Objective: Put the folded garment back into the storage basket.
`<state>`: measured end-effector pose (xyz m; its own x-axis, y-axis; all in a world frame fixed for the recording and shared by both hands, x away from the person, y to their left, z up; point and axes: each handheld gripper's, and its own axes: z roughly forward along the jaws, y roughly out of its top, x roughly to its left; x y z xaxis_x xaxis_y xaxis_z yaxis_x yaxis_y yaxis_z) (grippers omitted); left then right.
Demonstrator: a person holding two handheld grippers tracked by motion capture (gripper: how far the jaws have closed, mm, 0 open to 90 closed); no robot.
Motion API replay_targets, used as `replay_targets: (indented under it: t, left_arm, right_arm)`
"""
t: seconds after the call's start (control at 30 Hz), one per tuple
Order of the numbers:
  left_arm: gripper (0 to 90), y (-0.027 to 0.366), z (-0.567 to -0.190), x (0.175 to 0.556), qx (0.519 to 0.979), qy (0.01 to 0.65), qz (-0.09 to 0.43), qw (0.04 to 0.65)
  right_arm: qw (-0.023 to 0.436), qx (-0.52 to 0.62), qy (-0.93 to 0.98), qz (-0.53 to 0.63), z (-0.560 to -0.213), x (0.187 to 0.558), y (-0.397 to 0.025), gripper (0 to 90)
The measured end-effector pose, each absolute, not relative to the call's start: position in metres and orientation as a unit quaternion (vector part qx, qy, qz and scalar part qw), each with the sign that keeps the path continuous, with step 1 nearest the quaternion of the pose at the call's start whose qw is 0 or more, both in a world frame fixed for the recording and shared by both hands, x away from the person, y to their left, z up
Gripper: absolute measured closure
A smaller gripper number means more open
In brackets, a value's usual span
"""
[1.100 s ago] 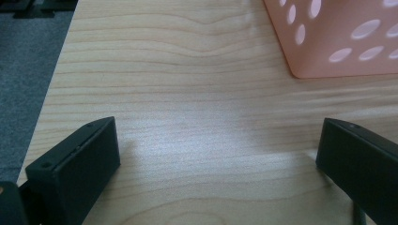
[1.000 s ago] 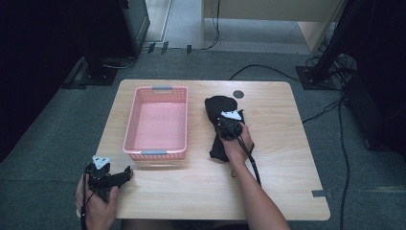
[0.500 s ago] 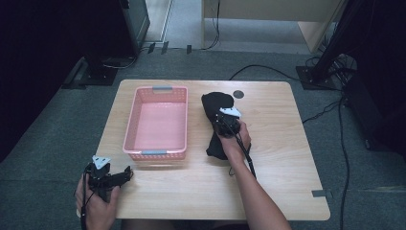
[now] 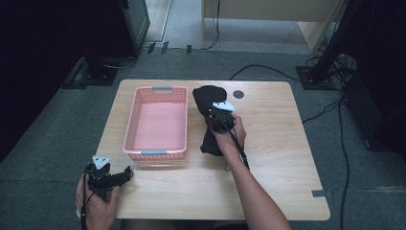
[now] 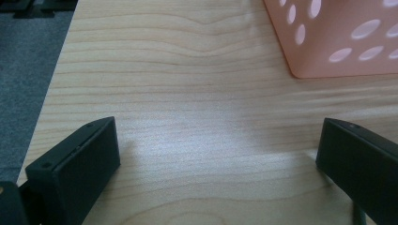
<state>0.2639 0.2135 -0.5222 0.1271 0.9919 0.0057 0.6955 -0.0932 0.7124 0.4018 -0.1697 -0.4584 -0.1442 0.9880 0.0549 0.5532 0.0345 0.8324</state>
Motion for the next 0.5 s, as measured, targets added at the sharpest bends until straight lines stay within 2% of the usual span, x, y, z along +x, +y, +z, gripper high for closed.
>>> replay_targets:
  t: [0.5]
  left_arm:
    - [0.0, 0.213, -0.522, 0.264, 0.693, 0.609, 0.257, 0.288]
  right_arm:
    - [0.285, 0.572, 0.659, 0.398, -0.429, 0.401, -0.152, 56.8]
